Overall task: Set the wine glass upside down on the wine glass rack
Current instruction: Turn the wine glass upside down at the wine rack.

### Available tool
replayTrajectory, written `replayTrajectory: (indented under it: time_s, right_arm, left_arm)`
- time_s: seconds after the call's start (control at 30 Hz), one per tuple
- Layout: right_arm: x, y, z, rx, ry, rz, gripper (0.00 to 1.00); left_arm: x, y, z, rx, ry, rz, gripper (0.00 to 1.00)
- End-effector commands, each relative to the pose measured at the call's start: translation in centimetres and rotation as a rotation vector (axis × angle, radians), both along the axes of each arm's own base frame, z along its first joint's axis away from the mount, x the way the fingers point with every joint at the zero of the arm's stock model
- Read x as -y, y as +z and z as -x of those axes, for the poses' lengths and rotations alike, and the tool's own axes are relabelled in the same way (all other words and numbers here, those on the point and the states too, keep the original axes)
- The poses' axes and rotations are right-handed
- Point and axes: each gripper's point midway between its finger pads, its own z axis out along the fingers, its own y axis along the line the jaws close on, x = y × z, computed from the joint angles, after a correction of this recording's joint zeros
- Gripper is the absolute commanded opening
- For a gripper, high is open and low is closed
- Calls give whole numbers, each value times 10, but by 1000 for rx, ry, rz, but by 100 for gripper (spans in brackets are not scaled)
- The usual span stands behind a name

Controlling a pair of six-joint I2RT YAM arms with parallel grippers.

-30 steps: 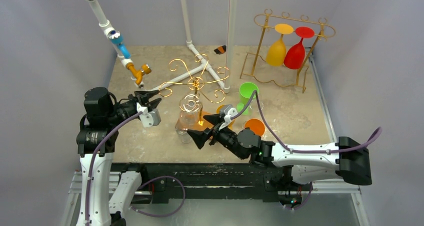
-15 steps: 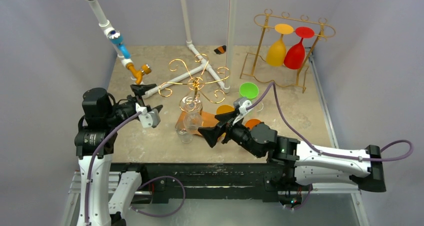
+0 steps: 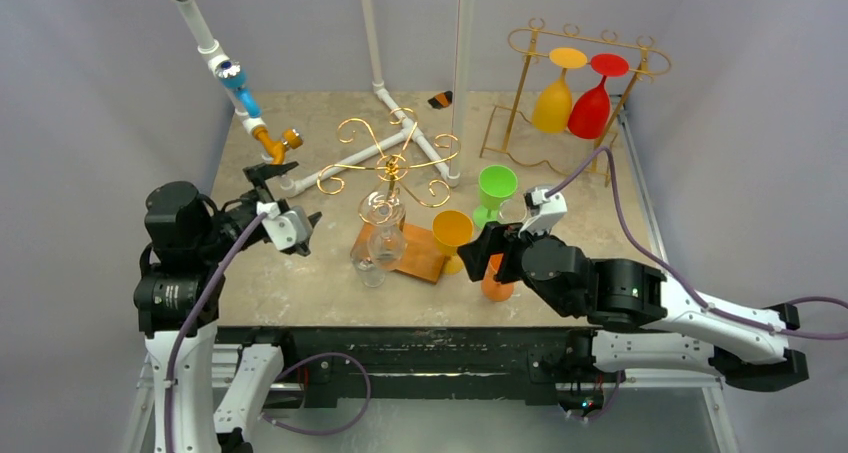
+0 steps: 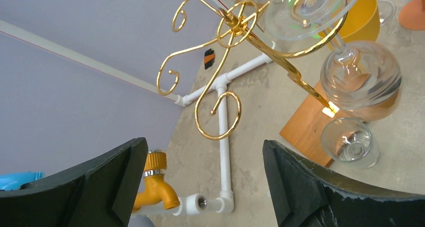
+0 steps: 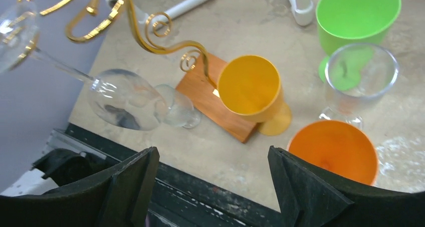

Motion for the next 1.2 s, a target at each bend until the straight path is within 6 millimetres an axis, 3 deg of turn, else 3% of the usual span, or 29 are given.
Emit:
replayTrajectory:
  time_s: [0.0, 0.27, 0.47, 0.63, 0.73, 0.83, 1.17]
  right_arm:
    - [27, -14, 1, -56, -81, 50, 89]
    - [-27, -28, -7, -30, 8, 129, 81]
    - [-54, -40, -18, 28, 60, 206, 75]
    - [-53, -42, -37, 76, 70, 195, 69]
    - [-44, -51, -51, 46, 50, 175, 61]
    - [-41, -56, -49, 7, 35, 146, 56]
    - [-25, -68, -50, -109, -108, 131, 54]
  left_arm:
    - [2, 27, 10, -29, 30, 106, 92]
    - [7, 52, 19, -93, 53, 244, 92]
    - [7, 35, 16, -104, 47, 218, 90]
    - [4, 20, -3, -92, 44, 176, 84]
    - [7, 14, -9, -69, -1, 126, 79]
    - [8, 7, -12, -25, -45, 55, 77]
    - [8, -23, -22, 92, -133, -115, 68]
